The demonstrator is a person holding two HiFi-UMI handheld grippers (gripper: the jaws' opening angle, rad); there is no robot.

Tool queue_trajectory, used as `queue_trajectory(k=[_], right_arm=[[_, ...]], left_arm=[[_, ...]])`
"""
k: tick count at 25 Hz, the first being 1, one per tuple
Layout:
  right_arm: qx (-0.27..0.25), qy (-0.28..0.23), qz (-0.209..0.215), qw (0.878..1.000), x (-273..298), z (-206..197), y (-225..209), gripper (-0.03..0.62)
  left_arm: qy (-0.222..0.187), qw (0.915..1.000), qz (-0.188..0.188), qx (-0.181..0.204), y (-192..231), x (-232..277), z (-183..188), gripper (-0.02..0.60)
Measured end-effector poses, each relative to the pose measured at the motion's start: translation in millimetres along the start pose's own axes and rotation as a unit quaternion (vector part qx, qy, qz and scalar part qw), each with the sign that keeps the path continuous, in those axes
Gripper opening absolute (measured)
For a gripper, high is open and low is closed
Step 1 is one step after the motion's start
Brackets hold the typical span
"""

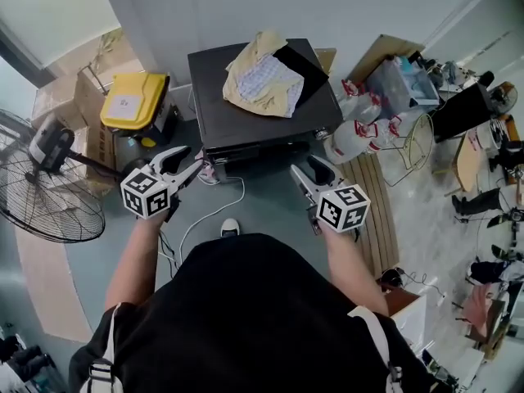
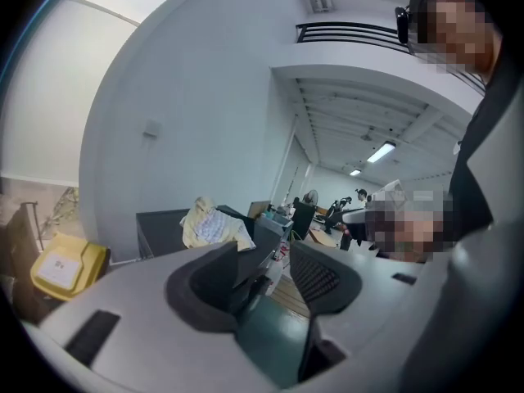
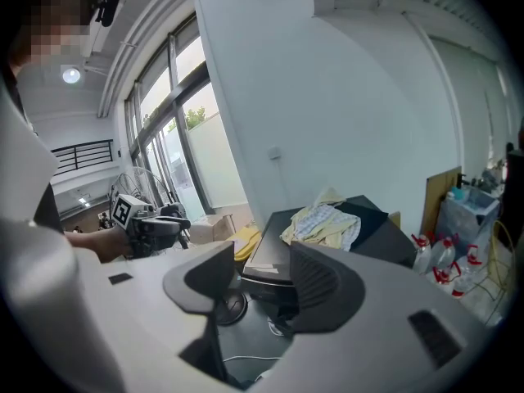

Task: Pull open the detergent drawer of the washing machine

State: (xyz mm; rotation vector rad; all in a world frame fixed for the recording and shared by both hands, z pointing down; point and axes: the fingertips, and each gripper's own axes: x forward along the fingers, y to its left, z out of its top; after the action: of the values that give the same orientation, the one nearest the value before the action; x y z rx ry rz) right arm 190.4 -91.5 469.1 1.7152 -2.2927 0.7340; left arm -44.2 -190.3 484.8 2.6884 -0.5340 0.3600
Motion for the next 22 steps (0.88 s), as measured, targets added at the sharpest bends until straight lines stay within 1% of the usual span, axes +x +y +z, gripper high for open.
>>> queue_trajectory(k=[5, 12, 18, 22], right_arm=[[0.000, 0.000, -0.006, 1.000, 11.8, 7.6, -1.9, 0.218], [0.002, 0.001, -0.012, 1.000, 26.7, 11.0, -2.1, 0.218], [0.001, 0.004, -0.022, 1.000, 42.8, 12.6, 1.3, 0.217], [0.002, 0.006, -0.025, 1.000, 46.7, 13.1, 3.4, 0.216]], left_arm=[[-0.003, 1.0000, 0.002, 0.000, 20.4, 1.3, 9.3, 0.206], [0.006, 0.9999, -0.008, 0.009, 31.8, 9.4, 8.6, 0.206], [0.005, 0.9999, -0.013, 0.010, 48.7, 7.8, 9.8, 0.206], [0.011, 0.9997, -0.017, 0.013, 49.8, 8.9, 8.6, 0.206]])
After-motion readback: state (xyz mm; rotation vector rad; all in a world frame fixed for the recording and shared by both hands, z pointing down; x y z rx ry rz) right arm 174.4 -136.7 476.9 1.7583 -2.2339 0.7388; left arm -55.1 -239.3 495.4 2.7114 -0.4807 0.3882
